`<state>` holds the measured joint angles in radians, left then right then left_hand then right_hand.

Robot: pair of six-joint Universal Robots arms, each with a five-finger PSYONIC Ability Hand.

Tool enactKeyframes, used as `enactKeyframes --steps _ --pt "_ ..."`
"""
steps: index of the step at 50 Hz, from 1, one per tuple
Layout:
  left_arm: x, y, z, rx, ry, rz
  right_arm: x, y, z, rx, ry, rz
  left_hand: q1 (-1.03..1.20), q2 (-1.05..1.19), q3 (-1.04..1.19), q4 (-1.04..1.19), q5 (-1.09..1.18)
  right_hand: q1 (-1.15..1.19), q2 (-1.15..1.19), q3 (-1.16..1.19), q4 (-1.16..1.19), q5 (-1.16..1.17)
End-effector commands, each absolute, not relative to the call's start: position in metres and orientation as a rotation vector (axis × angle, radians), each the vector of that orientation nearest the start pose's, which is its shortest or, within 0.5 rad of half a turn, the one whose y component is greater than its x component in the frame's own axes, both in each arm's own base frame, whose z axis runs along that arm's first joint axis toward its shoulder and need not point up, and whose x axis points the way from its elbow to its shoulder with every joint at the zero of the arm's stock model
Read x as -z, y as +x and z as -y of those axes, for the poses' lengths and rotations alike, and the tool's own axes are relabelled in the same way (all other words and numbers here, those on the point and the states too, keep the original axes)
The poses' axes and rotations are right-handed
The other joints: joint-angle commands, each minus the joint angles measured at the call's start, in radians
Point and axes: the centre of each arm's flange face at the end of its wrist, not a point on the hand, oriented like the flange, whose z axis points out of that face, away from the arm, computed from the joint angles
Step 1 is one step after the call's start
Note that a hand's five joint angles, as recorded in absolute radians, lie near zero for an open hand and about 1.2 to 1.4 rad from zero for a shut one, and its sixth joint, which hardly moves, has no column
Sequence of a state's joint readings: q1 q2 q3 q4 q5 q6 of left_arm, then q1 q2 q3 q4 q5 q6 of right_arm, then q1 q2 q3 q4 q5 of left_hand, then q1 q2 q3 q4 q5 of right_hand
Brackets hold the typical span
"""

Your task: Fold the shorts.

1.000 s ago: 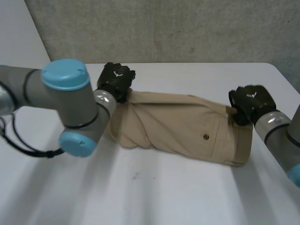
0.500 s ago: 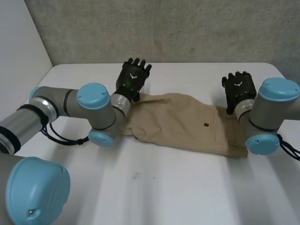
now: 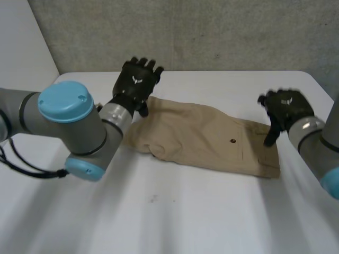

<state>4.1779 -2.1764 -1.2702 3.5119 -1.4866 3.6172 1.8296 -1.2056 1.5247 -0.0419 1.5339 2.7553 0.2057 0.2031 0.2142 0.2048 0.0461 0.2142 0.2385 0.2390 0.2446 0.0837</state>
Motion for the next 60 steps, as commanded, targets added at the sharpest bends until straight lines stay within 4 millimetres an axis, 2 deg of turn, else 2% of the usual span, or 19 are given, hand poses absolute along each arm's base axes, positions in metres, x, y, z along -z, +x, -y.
enactKeyframes --steps 1,9,18,22,23,25,30,31,34,37,41,45,46,48,50,55,56,58,60 --pt "-0.191 -0.321 0.291 2.153 1.127 -2.139 -0.175 0.21 0.287 1.687 -0.781 -2.499 -0.019 -0.016 -0.027 -0.018 -0.034 0.15 0.125 0.125 0.119 0.106" --pt "-0.188 -0.307 0.279 2.076 0.981 -2.404 -0.155 0.204 0.296 1.7 -0.752 -2.489 -0.019 -0.016 -0.027 -0.018 -0.034 0.302 0.278 0.277 0.272 0.258" --pt "-0.182 -0.291 0.278 2.039 0.885 -2.484 -0.13 0.198 0.308 1.659 -0.744 -2.541 -0.013 -0.01 -0.021 -0.012 -0.028 0.502 0.477 0.477 0.471 0.458" --pt "-0.179 -0.29 0.277 2.024 0.885 -2.493 -0.124 0.193 0.313 1.655 -0.734 -2.564 -0.013 -0.01 -0.021 -0.012 -0.028 0.798 0.774 0.774 0.768 0.755" --pt "-0.178 -0.289 0.277 2.021 0.884 -2.494 -0.124 0.187 0.318 1.667 -0.709 -2.578 -0.013 -0.01 -0.021 -0.012 -0.028 1.178 1.154 1.153 1.148 1.134" --pt "-0.178 -0.289 0.276 2.019 0.884 -2.495 -0.124 0.184 0.321 1.675 -0.696 -2.587 -0.016 -0.013 -0.024 -0.015 -0.031 1.182 1.158 1.157 1.152 1.138" --pt "-0.175 -0.285 0.275 1.998 0.877 -2.507 -0.141 0.166 0.334 1.805 -0.61 -2.612 -0.013 -0.01 -0.021 -0.012 -0.028 1.182 1.158 1.157 1.152 1.138" --pt "-0.175 -0.285 0.275 1.998 0.875 -2.507 -0.16 0.161 0.338 1.899 -0.608 -2.585 -0.013 -0.01 -0.021 -0.012 -0.028 1.182 1.158 1.157 1.152 1.138" --pt "-0.183 -0.282 0.272 2.018 0.867 -2.493 -0.166 0.159 0.339 1.927 -0.618 -2.58 -0.013 -0.01 -0.021 -0.012 -0.028 1.182 1.158 1.157 1.152 1.138" --pt "-0.189 -0.274 0.269 2.023 0.846 -2.487 -0.184 0.149 0.349 2.028 -0.687 -2.581 -0.013 -0.01 -0.021 -0.012 -0.028 1.182 1.158 1.157 1.152 1.138" --pt "-0.195 -0.263 0.266 2.025 0.811 -2.48 -0.204 0.146 0.358 2.084 -0.952 -2.614 -0.013 -0.01 -0.021 -0.012 -0.028 1.182 1.158 1.157 1.152 1.138" --pt "-0.198 -0.256 0.263 2.021 0.789 -2.478 -0.224 0.177 0.352 2.096 -1.179 -2.513 -0.016 -0.013 -0.024 -0.015 -0.031 1.182 1.158 1.157 1.152 1.138" --pt "-0.197 -0.255 0.263 2.019 0.788 -2.48 -0.233 0.204 0.343 2.115 -1.272 -2.403 -0.016 -0.013 -0.024 -0.015 -0.031 1.182 1.158 1.157 1.152 1.138" --pt "-0.198 -0.254 0.261 2.021 0.787 -2.478 -0.238 0.218 0.337 2.125 -1.308 -2.344 -0.016 -0.013 -0.024 -0.015 -0.031 1.182 1.158 1.157 1.152 1.138" --pt "-0.198 -0.253 0.26 2.016 0.787 -2.479 -0.249 0.259 0.322 2.145 -1.408 -2.155 -0.016 -0.013 -0.024 -0.015 -0.031 1.182 1.158 1.157 1.152 1.138" --pt "-0.197 -0.253 0.259 2.009 0.789 -2.484 -0.241 0.311 0.298 2.085 -1.601 -1.887 -0.016 -0.013 -0.024 -0.015 -0.031 1.182 1.158 1.157 1.152 1.138" --pt "-0.196 -0.253 0.258 2.005 0.79 -2.486 -0.241 0.311 0.298 2.085 -1.601 -1.886 -0.019 -0.016 -0.027 -0.018 -0.034 1.182 1.158 1.157 1.152 1.138" --pt "-0.196 -0.253 0.258 2.005 0.79 -2.486 -0.213 0.363 0.251 1.93 -1.837 -1.578 -0.019 -0.016 -0.027 -0.018 -0.034 1.182 1.158 1.157 1.152 1.138" --pt "-0.196 -0.252 0.258 2.003 0.79 -2.488 -0.204 0.37 0.242 1.885 -1.881 -1.54 -0.019 -0.016 -0.027 -0.018 -0.034 1.182 1.158 1.157 1.152 1.138"
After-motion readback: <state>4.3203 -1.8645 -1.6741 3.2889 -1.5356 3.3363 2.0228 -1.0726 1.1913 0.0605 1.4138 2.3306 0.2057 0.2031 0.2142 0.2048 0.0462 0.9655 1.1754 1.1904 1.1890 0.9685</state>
